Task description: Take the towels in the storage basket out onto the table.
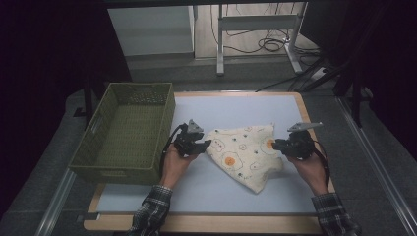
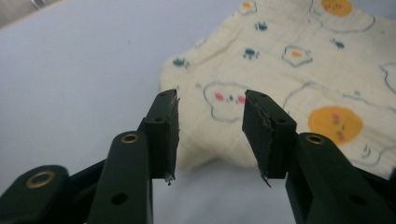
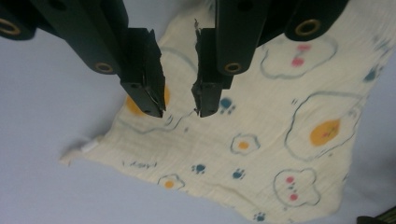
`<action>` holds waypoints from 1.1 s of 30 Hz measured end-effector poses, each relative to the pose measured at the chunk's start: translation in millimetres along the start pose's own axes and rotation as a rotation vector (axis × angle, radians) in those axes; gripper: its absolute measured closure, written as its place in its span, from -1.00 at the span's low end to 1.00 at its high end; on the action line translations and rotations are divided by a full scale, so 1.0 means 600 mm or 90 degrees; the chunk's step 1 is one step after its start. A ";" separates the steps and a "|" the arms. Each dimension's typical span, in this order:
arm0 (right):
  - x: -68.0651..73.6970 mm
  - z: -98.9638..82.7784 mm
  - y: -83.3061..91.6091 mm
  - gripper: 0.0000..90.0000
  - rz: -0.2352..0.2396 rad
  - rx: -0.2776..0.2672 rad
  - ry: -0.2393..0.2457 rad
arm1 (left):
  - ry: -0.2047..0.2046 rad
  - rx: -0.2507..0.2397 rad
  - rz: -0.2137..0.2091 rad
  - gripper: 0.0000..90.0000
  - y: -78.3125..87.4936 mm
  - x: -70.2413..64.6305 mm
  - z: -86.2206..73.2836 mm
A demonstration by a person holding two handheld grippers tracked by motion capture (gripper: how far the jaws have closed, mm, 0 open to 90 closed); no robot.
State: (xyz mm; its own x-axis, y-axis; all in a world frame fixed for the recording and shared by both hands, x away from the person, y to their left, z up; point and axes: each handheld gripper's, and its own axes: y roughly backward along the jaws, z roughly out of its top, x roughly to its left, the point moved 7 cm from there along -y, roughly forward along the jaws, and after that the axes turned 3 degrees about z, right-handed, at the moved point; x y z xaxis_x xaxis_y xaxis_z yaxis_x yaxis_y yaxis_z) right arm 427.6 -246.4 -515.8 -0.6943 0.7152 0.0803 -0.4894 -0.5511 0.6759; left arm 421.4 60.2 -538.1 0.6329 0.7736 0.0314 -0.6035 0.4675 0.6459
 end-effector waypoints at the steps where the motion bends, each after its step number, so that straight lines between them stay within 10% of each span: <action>1: 0.008 -0.012 0.013 0.55 0.007 0.000 0.002 | 0.003 0.003 0.002 0.20 -0.001 0.001 -0.007; 14: -0.023 -0.009 -0.008 0.46 -0.010 -0.001 -0.023 | 0.122 0.012 0.030 0.42 -0.059 0.060 -0.014; 19: -0.054 0.002 -0.058 0.46 -0.029 0.010 -0.051 | 0.113 0.057 -0.024 0.26 -0.083 0.033 -0.027; 25: -0.073 -0.011 -0.103 0.33 -0.053 0.047 -0.059 | 0.096 0.061 -0.023 0.20 -0.085 0.020 -0.029; 33: -0.050 -0.014 -0.104 0.96 -0.059 0.056 -0.033 | 0.036 0.067 -0.013 0.95 -0.077 -0.008 -0.030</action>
State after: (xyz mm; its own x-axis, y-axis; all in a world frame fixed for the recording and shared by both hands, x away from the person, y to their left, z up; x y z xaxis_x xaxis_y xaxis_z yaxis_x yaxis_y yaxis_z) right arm 474.7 -236.9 -566.6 -0.6189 0.7838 0.0509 -0.5004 -0.4435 0.7436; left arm 437.6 42.7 -581.7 0.6148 0.7883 -0.0235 -0.5344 0.4383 0.7227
